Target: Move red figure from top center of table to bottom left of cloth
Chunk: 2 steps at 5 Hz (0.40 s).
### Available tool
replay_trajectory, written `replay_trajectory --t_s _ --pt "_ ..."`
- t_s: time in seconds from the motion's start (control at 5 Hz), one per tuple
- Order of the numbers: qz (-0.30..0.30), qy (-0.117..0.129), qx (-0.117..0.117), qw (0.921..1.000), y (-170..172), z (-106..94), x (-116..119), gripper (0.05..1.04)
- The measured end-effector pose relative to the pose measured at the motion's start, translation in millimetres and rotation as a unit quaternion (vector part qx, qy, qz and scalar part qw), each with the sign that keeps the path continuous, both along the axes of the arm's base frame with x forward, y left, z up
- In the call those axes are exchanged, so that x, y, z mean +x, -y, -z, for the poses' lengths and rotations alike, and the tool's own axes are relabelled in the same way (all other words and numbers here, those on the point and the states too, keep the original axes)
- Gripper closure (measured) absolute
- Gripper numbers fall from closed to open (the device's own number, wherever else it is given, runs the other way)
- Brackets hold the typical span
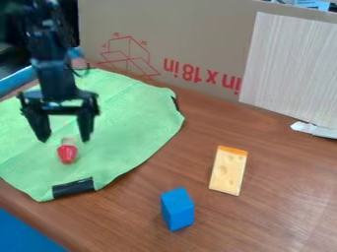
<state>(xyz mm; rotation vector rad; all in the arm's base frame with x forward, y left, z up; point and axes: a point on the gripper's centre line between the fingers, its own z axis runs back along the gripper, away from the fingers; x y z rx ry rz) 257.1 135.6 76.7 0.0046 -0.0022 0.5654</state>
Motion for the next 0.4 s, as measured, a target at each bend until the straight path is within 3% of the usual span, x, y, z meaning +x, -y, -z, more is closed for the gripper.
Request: replay_trajectory --t_s 0.2,0.4 --pt "-0.047 0.033 -0.009 0.9983 -19 -33.6 17 0.083" --pt "-0.117 0.045 0.003 0.9921 -50 -56.8 37 0.084"
